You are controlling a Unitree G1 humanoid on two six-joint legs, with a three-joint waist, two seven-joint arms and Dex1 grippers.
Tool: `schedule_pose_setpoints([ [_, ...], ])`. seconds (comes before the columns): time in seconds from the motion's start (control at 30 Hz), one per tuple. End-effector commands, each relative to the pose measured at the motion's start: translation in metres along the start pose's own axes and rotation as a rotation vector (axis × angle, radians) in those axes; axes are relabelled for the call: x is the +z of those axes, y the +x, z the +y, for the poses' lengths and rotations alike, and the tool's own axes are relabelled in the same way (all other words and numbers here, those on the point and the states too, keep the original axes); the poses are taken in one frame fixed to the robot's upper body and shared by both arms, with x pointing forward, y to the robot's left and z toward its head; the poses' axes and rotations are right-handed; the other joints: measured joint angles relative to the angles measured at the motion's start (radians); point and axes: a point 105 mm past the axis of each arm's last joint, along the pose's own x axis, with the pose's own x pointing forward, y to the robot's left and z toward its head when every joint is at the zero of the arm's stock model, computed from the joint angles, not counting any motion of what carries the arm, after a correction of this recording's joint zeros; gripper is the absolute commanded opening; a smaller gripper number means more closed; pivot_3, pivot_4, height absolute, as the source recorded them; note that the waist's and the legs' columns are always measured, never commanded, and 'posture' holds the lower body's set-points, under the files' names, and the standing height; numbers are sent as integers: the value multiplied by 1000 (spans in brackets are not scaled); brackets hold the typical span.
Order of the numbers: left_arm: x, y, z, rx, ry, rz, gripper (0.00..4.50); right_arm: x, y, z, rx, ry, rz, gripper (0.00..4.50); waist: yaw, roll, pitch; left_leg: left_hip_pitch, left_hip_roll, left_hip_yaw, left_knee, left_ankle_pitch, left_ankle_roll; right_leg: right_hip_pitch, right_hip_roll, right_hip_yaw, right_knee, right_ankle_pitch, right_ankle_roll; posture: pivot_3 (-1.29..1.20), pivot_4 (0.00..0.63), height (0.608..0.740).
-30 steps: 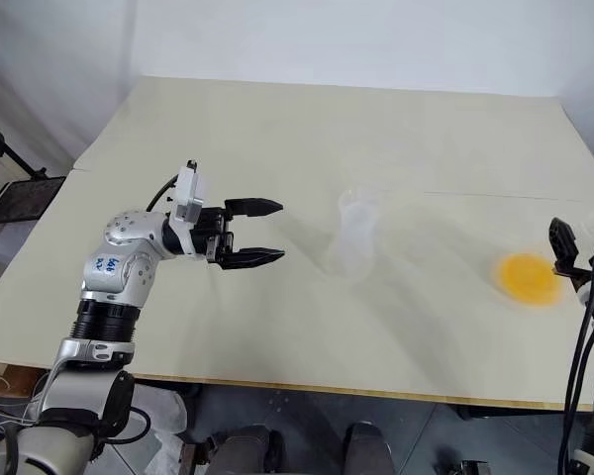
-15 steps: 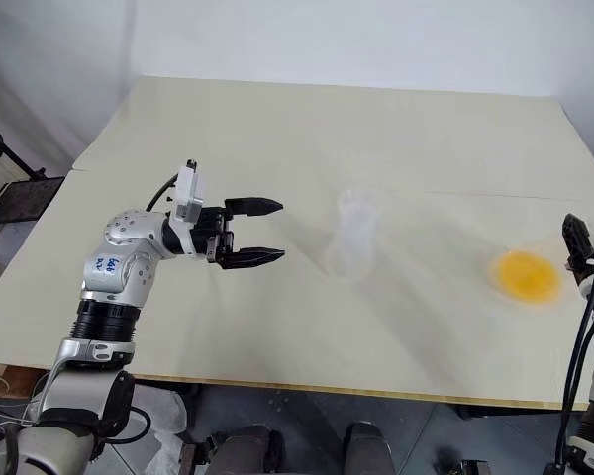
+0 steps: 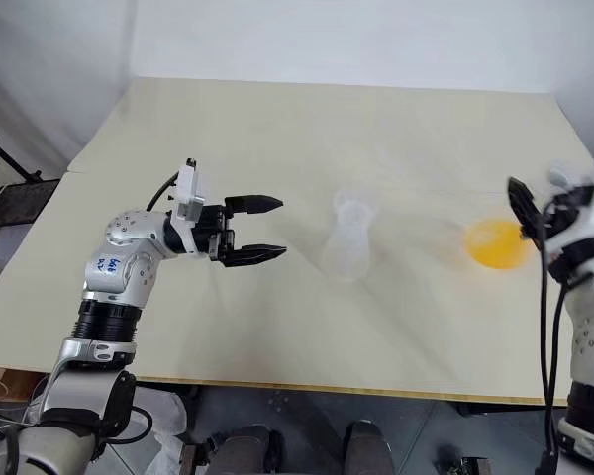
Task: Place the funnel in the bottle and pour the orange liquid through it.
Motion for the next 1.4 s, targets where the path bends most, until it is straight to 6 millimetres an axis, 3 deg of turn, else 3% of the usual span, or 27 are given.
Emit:
schedule_pose_setpoints([
  [0.03, 6, -4, -1, 38, 25, -38, 4500, 25, 8, 41, 137, -193, -51, 2480, 0, 0, 0, 0, 0, 0, 0, 0, 0, 0, 0, 0, 0, 0, 0, 0, 150, 740],
  [0.3, -7, -6, -5, 127, 23, -26, 4500, 31, 33, 75, 172, -714, -89, 2480, 2, 0, 0, -3, -3, 0, 0, 0, 0, 0, -3, -3, -1, 0, 0, 0, 150, 740],
  [0.6, -11, -2, -7, 159, 27, -30, 4500, 32, 46, 86, 163, -883, -123, 2480, -1, 0, 0, -3, -2, 1, 0, 0, 0, 0, -3, -5, -4, 0, 0, 0, 150, 740],
  [0.83, -16, 10, -4, 174, 82, 9, 4500, 38, 53, 101, 181, -1120, -195, 2480, -1, 0, 0, -3, -2, 1, -1, 0, 0, 0, -3, -6, -4, 0, 0, 0, 150, 740],
  [1.4, -18, 26, -6, 169, 100, 7, 4500, 38, 55, 120, 212, -1361, -307, 2480, -3, 0, 0, -4, -2, 1, -1, 0, 0, 0, -3, -7, -4, 0, 0, 0, 150, 740],
])
